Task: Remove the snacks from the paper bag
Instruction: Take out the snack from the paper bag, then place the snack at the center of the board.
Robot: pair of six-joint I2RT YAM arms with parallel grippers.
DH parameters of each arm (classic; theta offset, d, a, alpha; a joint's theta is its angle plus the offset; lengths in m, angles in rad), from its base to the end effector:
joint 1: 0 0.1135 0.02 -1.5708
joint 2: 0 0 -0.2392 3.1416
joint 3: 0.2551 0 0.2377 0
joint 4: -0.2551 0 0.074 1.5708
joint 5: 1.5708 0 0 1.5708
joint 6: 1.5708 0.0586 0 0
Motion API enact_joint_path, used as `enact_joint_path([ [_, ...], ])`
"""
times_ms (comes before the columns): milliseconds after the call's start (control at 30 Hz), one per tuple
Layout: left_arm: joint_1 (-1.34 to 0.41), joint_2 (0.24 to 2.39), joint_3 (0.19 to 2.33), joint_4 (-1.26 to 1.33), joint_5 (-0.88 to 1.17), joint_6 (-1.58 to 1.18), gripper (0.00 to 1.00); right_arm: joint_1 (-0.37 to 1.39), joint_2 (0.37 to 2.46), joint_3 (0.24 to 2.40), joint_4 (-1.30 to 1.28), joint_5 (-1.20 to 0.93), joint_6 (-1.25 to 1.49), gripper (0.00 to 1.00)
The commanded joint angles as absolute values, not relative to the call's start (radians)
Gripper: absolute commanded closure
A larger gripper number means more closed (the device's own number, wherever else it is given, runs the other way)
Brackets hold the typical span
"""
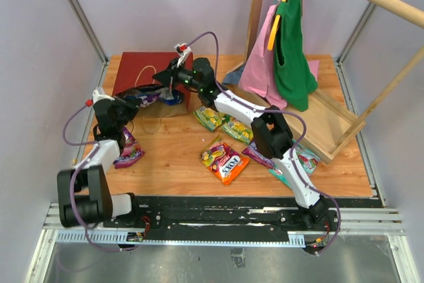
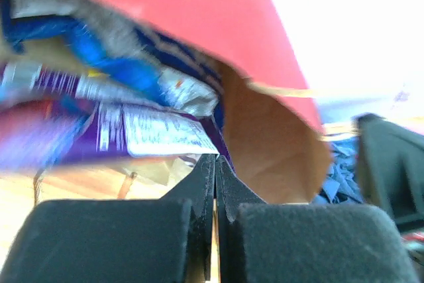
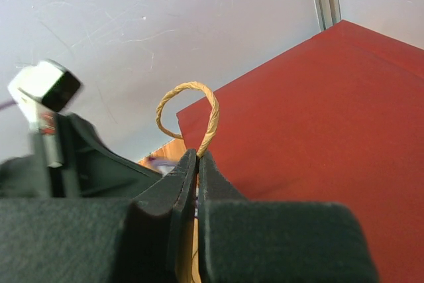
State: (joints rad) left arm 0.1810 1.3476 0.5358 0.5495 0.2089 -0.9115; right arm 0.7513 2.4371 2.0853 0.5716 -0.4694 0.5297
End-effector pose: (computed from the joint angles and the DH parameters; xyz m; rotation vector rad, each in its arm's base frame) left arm 0.2931 0.0413 0.1871 -0.8472 1.6844 -0.6988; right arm 0.3927 0.4030 0.2730 -0.5932 1.4000 1.3660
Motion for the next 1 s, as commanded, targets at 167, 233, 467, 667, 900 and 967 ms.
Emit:
enact_joint_path([
  [167,0.186,0.931,0.654,0.134,0.179,-0.76,0.99,0.733,2.418,2.077,0.63,-0.435,0.557,0.99],
  [233,0.187,0.876,0.673,0.058,0.175,-0.729,0.99,0.732,2.412,2.069,0.632,-0.434,0.555,0.99],
  [467,0.186,0.699,0.644,-0.119,0.284,-0.744,0.99,0.725,2.397,2.05,0.635,-0.433,0.551,0.99],
  [667,0.186,0.63,0.559,-0.187,0.422,-0.762,0.99,0.723,2.405,2.06,0.634,-0.426,0.561,0.99],
  [900,0.186,0.534,0.594,-0.459,0.56,-0.758,1.0,0.722,2.401,2.048,0.621,-0.424,0.545,0.99],
  [967,0.186,0.518,0.612,-0.502,0.664,-0.785,0.99,0.723,2.407,2.054,0.618,-0.422,0.545,0.99],
])
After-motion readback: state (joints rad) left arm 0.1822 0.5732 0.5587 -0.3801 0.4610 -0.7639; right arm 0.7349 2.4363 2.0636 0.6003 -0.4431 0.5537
